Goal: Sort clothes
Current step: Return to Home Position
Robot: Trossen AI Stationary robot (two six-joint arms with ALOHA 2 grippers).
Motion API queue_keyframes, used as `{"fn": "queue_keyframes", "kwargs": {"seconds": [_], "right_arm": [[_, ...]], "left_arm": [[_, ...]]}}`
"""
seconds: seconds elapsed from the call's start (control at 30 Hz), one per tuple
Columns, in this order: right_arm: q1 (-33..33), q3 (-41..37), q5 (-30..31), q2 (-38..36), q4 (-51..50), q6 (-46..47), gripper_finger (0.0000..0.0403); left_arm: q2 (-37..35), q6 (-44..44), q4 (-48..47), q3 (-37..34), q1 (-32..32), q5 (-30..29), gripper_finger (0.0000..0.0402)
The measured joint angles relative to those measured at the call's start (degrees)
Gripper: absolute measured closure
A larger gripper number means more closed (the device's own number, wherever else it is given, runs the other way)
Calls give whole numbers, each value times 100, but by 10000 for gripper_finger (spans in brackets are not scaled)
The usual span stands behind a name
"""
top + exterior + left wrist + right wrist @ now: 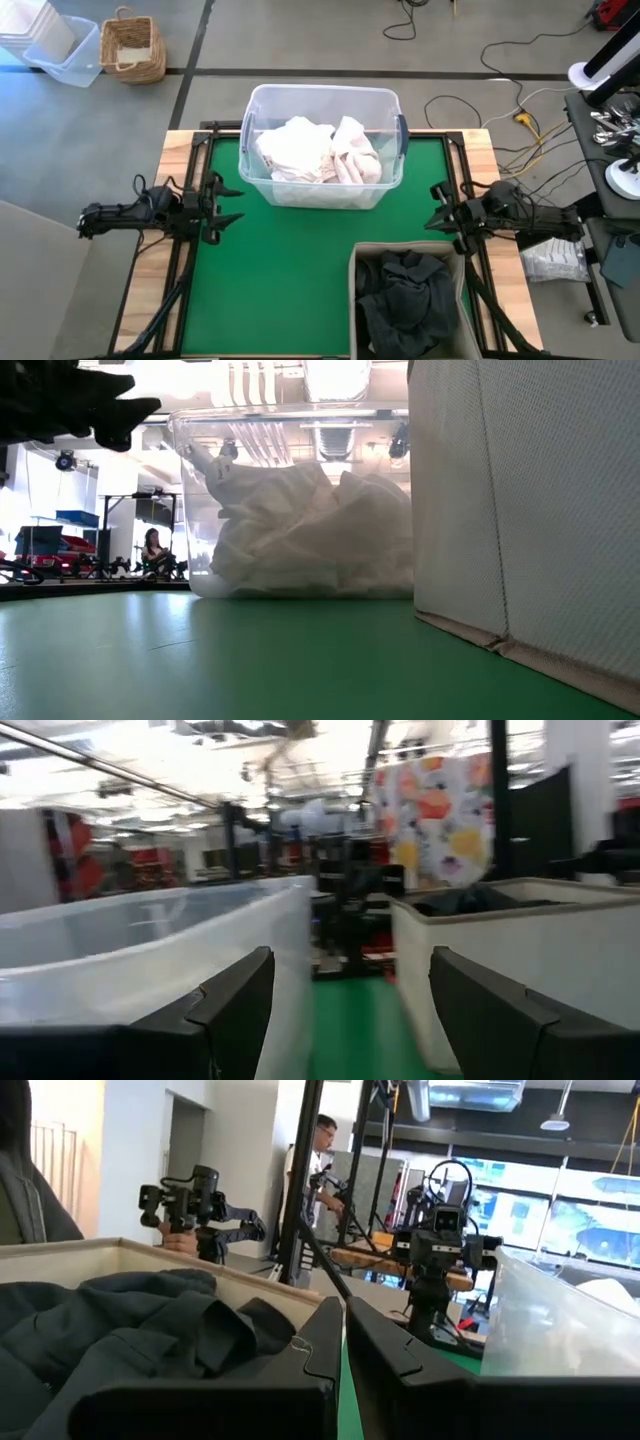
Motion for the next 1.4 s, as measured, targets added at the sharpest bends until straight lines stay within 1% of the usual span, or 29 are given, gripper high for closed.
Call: {"fn": "queue_keyframes", "kwargs": {"seconds": [0.1,0.3,0.4,0.47,0.5,0.6,0.63,0.67,0.87,0.97,1.07,1.13,1.23,1.27,1.4], "right_arm": [[0,-9,2,-4,-9,16,390],[-2,-13,19,-4,-139,-42,390],[-2,-13,20,-4,-162,-32,390],[-2,-13,45,-4,-188,-9,390],[-2,-13,178,-4,-221,31,390],[-2,-28,1187,-7,-426,238,390],[-5,-28,1409,-7,-471,264,390],[-7,-28,1505,-7,-500,285,390],[-2,127,1631,2,-639,844,390],[-2,352,1619,4,-652,1141,390],[-2,628,1661,2,-789,1217,390],[-2,784,1921,2,-1213,1210,390],[-2,914,2714,8,-1918,1245,390],[-3,881,2906,15,-1913,1305,390],[-2,686,2961,62,-1800,1296,390]], "left_arm": [[0,-124,-250,-2,-2,280,157],[4,-328,-536,-2,1,307,157],[8,-420,-694,-2,1,77,158],[21,-435,-858,-2,1,-117,166],[33,-444,-951,-3,1,-159,173],[63,-461,-998,-46,1,-276,203],[77,-451,-995,-58,1,-277,215],[92,-428,-1002,-72,1,-296,229],[125,-410,-1136,-101,1,-458,316],[125,-410,-1134,-101,1,-459,353],[125,-410,-1156,-101,0,-459,385],[125,-412,-1211,-101,0,-460,397],[125,-408,-1230,-103,-2,-555,398],[125,-391,-1232,-103,0,-604,400],[125,-294,-1234,-103,1,-610,401]]}}
